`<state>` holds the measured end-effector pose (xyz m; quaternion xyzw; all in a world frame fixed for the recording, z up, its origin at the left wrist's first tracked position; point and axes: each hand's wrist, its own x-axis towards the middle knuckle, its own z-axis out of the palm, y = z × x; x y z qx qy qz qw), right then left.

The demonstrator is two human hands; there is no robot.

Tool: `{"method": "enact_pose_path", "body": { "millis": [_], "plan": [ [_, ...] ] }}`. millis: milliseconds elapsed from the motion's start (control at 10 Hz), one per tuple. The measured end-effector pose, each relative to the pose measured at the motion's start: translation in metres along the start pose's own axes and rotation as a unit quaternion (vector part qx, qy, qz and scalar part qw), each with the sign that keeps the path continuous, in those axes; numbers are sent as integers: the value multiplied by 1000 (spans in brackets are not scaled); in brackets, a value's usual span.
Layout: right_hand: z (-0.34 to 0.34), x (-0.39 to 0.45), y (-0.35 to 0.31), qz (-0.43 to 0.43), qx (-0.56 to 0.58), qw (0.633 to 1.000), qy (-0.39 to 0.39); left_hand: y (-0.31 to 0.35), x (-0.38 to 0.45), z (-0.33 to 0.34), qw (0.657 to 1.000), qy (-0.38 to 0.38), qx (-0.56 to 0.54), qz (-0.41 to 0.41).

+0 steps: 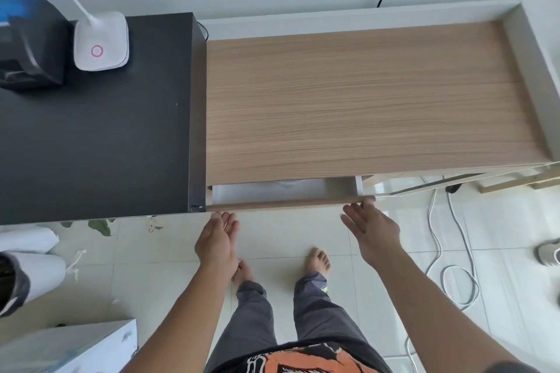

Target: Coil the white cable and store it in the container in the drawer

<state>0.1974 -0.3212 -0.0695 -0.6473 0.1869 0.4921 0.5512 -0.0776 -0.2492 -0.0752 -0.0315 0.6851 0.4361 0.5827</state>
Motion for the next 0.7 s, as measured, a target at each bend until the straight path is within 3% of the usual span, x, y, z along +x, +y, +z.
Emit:
{"method": "enact_pose_path", "body": {
  "millis": [300,500,600,700],
  "plan": [
    [31,9,-11,13,96,995,-31,5,3,37,999,-31,-27,-25],
    [36,16,-23,12,64,996,-63,13,8,45,996,-75,37,-10],
    [39,12,-25,-9,-61,996,-71,17,3,44,965,-83,244,50],
    [32,-6,-24,-148,-273,950,-46,27,-16,33,863,-85,465,178]
  ]
}}
